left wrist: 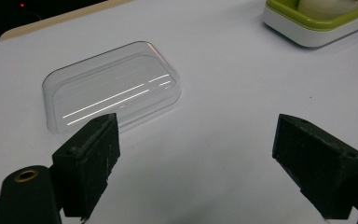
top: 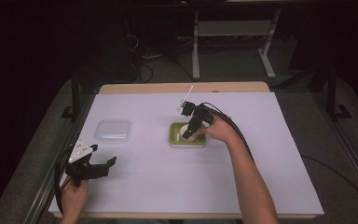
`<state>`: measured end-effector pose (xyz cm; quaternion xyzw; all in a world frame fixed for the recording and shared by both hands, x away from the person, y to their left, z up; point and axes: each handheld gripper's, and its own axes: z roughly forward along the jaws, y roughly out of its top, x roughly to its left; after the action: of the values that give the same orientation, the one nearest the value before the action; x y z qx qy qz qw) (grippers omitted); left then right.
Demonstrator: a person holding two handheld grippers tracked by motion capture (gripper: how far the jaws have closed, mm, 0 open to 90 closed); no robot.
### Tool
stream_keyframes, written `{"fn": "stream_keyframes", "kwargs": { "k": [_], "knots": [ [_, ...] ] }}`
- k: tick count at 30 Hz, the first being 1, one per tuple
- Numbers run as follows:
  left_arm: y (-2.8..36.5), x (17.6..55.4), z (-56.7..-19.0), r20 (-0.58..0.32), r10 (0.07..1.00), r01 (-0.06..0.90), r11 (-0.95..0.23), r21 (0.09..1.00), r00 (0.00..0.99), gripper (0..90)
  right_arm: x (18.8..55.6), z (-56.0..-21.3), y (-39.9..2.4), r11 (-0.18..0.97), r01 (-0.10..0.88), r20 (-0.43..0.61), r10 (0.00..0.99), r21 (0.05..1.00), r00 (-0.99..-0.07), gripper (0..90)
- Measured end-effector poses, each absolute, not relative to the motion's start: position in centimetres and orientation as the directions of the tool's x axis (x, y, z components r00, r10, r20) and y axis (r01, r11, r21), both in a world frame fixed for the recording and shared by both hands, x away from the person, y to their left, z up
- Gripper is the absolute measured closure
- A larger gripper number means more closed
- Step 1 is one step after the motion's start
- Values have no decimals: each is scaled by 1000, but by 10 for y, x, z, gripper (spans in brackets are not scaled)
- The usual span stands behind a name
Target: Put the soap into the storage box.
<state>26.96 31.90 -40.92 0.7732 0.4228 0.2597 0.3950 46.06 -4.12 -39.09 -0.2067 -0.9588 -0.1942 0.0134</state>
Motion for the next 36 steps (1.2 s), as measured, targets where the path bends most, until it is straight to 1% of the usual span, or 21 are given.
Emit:
{"fn": "stream_keyframes", "kwargs": {
  "k": [1, 2, 4, 8, 16, 19, 36],
  "knots": [
    [319, 270, -409, 68, 859, 449, -330, 830, 508, 145, 461, -391, -41, 839, 402, 106, 391, 367, -914, 275],
    [319, 270, -409, 71, 858, 449, -335, 829, 509, 145, 459, -386, -44, 835, 396, 96, 390, 382, -916, 323],
    [319, 270, -409, 71, 857, 448, -336, 829, 511, 145, 459, -384, -45, 833, 394, 93, 390, 388, -916, 330],
    [319, 269, -409, 72, 857, 450, -338, 826, 511, 145, 459, -381, -51, 824, 410, 106, 402, 391, -910, 307],
    [318, 270, -409, 69, 857, 452, -337, 826, 511, 145, 456, -375, -68, 795, 428, 129, 415, 430, -900, 291],
    [318, 270, -410, 71, 855, 451, -340, 825, 514, 145, 454, -372, -72, 791, 435, 133, 422, 430, -897, 286],
    [317, 271, -411, 76, 853, 447, -344, 826, 516, 145, 441, -361, -103, 748, 446, 153, 430, 492, -890, 278]
  ]
}}
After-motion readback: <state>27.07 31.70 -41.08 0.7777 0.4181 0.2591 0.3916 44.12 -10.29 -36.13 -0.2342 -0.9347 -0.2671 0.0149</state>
